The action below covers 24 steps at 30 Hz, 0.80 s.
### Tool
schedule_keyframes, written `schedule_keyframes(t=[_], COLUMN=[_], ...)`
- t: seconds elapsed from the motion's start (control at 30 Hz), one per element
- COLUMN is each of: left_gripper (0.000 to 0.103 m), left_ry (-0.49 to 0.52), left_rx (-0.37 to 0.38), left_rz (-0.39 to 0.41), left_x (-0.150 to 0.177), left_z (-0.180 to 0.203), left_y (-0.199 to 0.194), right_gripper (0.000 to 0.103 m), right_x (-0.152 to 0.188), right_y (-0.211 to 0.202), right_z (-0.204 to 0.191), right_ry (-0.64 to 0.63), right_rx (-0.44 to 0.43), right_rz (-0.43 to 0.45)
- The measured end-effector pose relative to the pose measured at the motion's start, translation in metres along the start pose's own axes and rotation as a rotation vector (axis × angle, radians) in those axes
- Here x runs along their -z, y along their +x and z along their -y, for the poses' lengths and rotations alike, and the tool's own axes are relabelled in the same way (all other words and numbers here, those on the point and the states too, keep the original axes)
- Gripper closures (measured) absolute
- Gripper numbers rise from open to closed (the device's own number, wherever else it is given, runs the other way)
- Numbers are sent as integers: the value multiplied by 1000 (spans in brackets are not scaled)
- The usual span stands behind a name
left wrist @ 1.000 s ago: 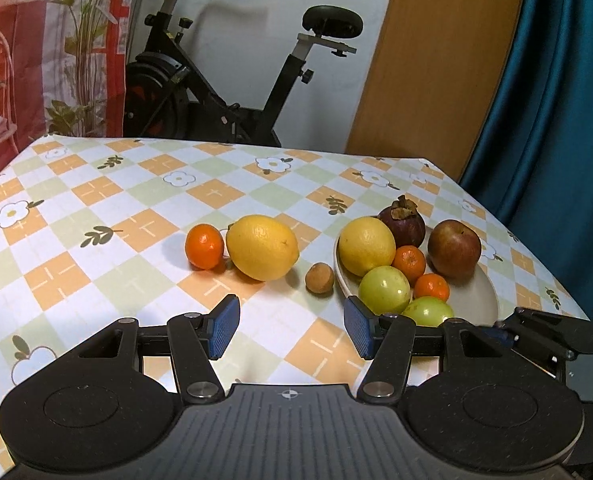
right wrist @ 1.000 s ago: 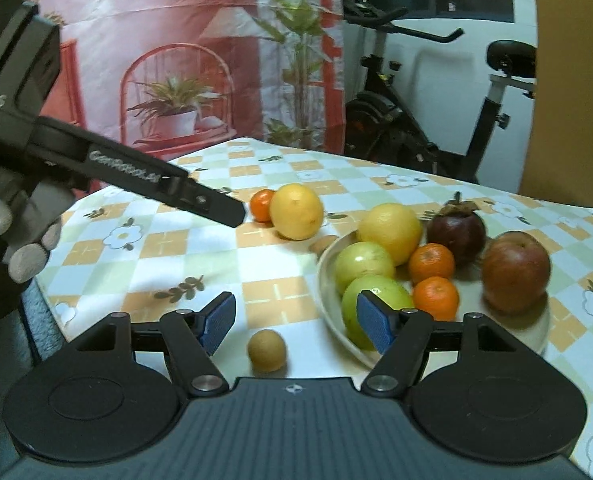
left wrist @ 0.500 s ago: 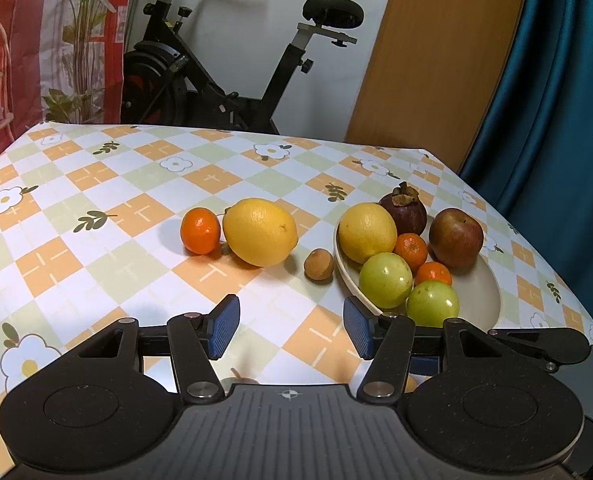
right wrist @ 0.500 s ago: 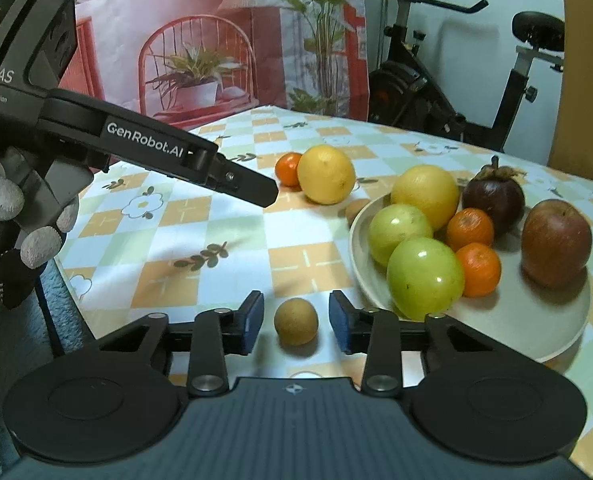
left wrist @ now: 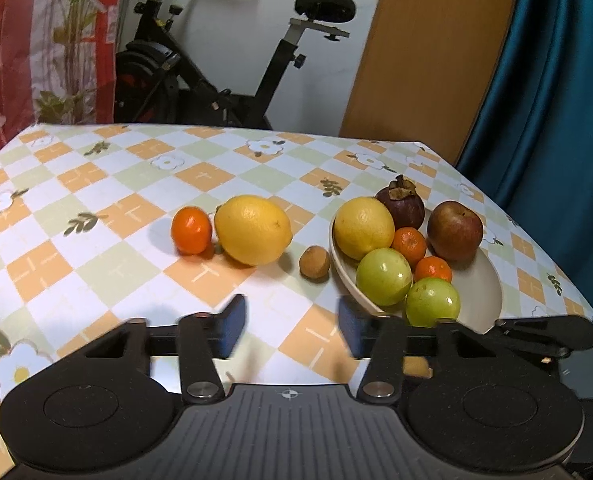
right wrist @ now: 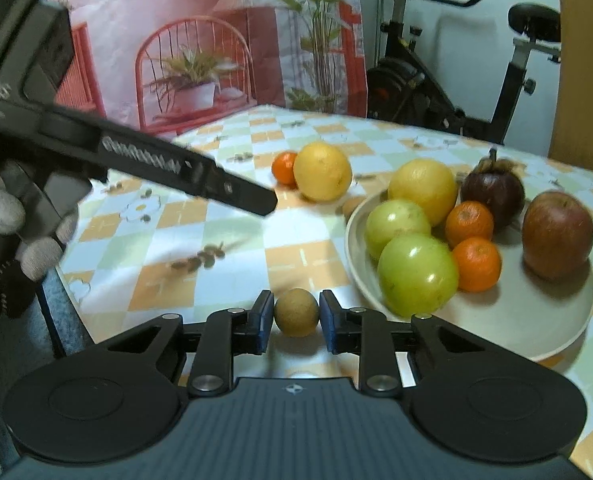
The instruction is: Organize fruits
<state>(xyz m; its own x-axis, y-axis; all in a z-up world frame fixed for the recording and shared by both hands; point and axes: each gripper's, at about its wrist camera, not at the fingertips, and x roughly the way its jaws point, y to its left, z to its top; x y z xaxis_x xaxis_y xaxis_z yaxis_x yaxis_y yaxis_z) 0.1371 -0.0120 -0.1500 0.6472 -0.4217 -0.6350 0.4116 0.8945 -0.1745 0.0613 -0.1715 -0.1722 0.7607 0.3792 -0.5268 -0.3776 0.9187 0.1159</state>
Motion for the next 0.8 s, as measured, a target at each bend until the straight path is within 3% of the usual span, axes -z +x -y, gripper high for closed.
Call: schedule_keyframes(t=[0.3,0.5,0.67,0.8], left_gripper=[71,85,90,90], left_ry=[-8,-43,-23,-63], left_rx=[30,49,48,61], left_rz=[11,18,-29,-92], left_x=[-24,-50,-64,-70], left_z=[3,6,14,12], left_y=[26,54,78,96], right_gripper=[76,76,76,76], right_x=[-12,-16,-13,-11], right_y=[-26,-38,-42,-44], right_z=[23,46,57,62], right_ry=[80,167,216,231], right_rx=[58,97,107,108], right_rz=[128,172,183,189])
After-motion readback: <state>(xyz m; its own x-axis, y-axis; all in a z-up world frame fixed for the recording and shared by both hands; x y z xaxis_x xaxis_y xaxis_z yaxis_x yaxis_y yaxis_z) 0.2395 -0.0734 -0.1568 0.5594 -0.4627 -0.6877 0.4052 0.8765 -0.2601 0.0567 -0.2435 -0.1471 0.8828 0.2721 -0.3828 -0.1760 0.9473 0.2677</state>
